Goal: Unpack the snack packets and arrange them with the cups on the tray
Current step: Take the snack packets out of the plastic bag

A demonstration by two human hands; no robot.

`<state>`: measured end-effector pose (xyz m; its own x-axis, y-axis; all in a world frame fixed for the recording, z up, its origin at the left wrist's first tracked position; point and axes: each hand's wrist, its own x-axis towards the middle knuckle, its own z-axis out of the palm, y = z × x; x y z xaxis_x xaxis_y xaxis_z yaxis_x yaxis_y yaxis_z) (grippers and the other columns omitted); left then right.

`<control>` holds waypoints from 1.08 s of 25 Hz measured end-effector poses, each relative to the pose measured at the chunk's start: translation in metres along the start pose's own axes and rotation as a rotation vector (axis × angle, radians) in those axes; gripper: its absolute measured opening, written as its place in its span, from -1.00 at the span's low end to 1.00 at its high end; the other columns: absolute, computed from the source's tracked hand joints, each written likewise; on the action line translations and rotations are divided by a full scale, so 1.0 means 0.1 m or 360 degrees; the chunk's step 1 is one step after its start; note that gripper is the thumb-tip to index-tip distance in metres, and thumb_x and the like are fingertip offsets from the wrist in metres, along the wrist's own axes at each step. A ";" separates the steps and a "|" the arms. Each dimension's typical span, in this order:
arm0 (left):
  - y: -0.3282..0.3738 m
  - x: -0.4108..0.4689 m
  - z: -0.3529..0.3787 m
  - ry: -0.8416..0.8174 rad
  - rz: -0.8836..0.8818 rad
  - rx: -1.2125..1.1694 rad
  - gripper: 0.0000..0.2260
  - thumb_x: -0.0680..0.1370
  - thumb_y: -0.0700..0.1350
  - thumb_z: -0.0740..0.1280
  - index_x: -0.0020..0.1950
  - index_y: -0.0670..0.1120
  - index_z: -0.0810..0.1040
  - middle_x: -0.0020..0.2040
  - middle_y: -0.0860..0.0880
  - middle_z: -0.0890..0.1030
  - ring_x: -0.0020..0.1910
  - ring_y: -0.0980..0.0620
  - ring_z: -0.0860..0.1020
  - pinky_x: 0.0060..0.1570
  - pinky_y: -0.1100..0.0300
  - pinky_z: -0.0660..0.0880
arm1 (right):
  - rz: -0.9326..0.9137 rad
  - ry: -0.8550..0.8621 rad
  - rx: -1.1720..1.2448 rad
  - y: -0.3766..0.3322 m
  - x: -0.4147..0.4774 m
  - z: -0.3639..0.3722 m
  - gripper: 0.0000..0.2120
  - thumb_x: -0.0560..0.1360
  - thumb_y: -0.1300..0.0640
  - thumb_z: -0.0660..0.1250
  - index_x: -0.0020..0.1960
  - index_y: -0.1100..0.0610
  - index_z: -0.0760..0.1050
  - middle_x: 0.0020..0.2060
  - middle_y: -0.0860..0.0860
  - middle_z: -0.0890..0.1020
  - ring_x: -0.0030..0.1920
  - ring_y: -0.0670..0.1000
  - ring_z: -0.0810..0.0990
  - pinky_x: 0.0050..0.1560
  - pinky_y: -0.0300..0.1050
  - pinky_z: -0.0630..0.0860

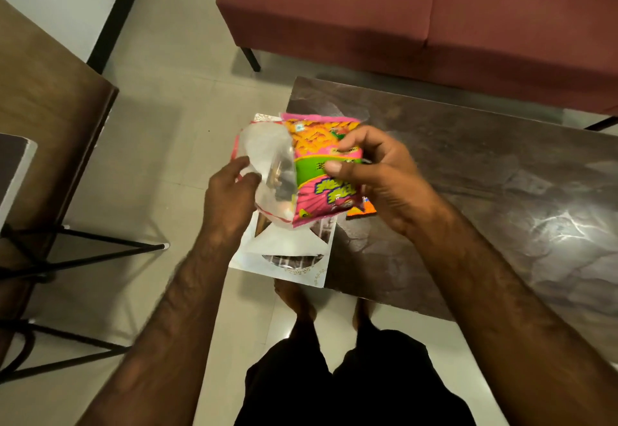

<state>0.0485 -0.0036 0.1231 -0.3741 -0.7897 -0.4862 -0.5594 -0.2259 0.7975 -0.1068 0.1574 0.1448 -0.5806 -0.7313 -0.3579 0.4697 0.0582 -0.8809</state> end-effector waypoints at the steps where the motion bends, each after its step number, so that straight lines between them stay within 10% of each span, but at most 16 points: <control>1: -0.02 0.00 0.01 -0.0015 0.0076 0.0129 -0.63 0.51 -0.18 0.33 0.29 0.07 0.61 0.30 -0.04 0.62 0.22 -0.14 0.61 0.21 -0.24 0.58 | -0.0009 0.0091 0.0036 0.00 -0.02 -0.13 -0.70 0.35 0.39 0.56 -0.19 0.02 0.59 -0.19 -0.02 0.68 -0.36 -0.03 0.68 -0.48 -0.24 0.53; 9: -0.13 0.08 0.07 0.0047 0.0293 0.0435 -0.46 0.51 -0.28 0.27 0.47 0.05 0.46 0.42 0.02 0.50 0.24 -0.13 0.59 0.16 -0.22 0.61 | 0.0471 0.0841 -0.0112 0.90 -0.01 -1.03 -0.70 0.39 0.47 0.53 -0.16 0.10 0.57 -0.11 0.18 0.66 -0.24 0.13 0.67 0.01 0.20 0.66; 16: -0.19 0.13 0.07 0.0069 0.0318 0.0500 -0.47 0.49 -0.21 0.25 0.42 0.18 0.48 0.26 0.26 0.46 0.25 -0.03 0.60 0.07 -0.16 0.66 | 0.0837 0.0787 -0.0306 1.81 0.22 -1.02 -0.82 0.53 0.44 0.43 0.00 0.19 0.63 -0.15 0.16 0.69 -0.44 -0.07 0.69 -0.41 -0.21 0.63; 21: -0.18 0.15 0.06 0.0044 0.0357 0.0514 -0.45 0.47 -0.23 0.23 0.42 0.17 0.47 0.18 0.40 0.45 0.13 0.09 0.63 -0.17 -0.04 0.72 | 0.0908 0.0724 -0.0539 2.14 0.41 -0.97 -0.66 0.53 0.55 0.26 0.22 0.34 0.64 0.02 0.14 0.64 -0.25 -0.07 0.61 -0.36 -0.26 0.56; 27: -0.14 0.13 0.09 -0.0065 0.0387 0.0518 -0.26 0.47 -0.38 0.24 0.50 0.27 0.30 0.37 0.19 0.47 0.24 -0.04 0.58 0.08 -0.17 0.65 | 0.0815 0.0917 -0.0631 2.07 0.37 -0.95 -0.71 0.58 0.43 0.25 0.06 0.17 0.69 0.23 0.17 0.69 0.14 0.21 0.71 0.03 0.05 0.70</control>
<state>0.0449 -0.0060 0.1029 -0.5499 -0.7731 -0.3162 -0.6533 0.1622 0.7396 -0.0941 0.2075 -0.0807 -0.6576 -0.0984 -0.7469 0.5611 0.5975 -0.5728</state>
